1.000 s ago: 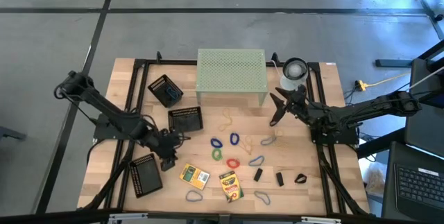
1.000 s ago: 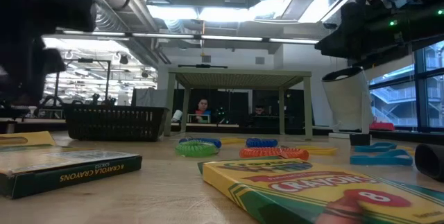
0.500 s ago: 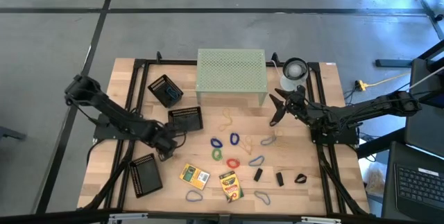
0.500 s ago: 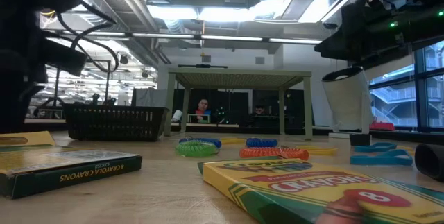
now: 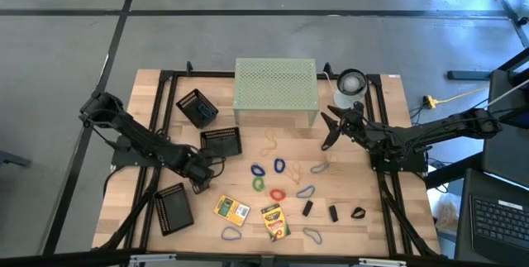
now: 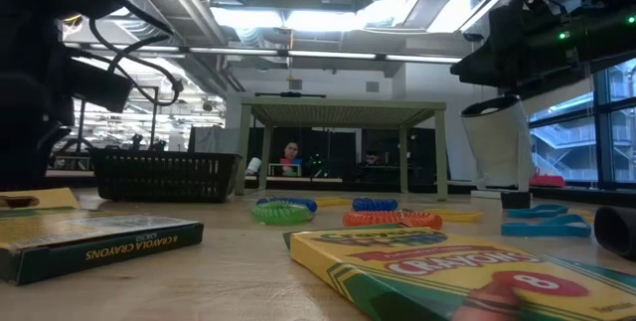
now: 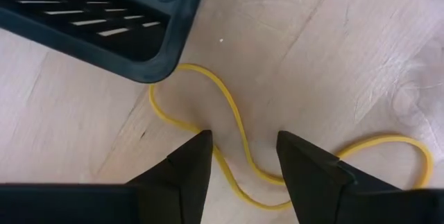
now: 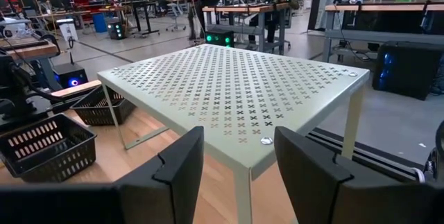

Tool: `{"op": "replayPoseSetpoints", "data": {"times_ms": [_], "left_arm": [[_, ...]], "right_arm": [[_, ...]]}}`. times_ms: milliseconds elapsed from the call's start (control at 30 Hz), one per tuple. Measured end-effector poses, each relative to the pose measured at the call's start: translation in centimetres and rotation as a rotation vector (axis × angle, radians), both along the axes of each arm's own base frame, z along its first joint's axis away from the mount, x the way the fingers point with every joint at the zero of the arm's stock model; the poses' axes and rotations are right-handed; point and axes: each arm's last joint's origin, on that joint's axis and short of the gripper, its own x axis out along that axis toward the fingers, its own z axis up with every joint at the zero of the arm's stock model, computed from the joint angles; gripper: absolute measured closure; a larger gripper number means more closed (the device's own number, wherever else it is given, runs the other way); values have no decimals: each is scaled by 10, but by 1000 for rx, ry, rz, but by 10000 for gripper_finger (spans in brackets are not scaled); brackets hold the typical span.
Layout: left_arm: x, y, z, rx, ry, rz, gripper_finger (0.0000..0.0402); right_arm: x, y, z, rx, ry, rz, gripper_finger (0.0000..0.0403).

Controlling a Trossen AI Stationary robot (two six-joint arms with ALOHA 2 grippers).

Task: Pick & Place Office Desk Supplies
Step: Put the yellow rubber band into the top black bin

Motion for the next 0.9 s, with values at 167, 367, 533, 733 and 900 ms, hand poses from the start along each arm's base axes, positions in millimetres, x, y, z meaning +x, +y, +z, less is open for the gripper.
{"op": "replayPoseSetpoints", "data": {"times_ms": [167,367,533,733,900], "left_arm": [[-1,1,0,29,3,14,219],[-8,5,-2,64,53,68,243],[-12,7,-6,68,57,125,283],[-10,6,-8,55,30,99,330],[-8,5,-7,45,11,84,372]], "right_arm": [[0,0,0,0,0,0,223],[0,0,0,0,0,0,223],[0,0,0,0,0,0,223],[0,0,0,0,0,0,223],[0,0,0,0,0,0,223]]}}
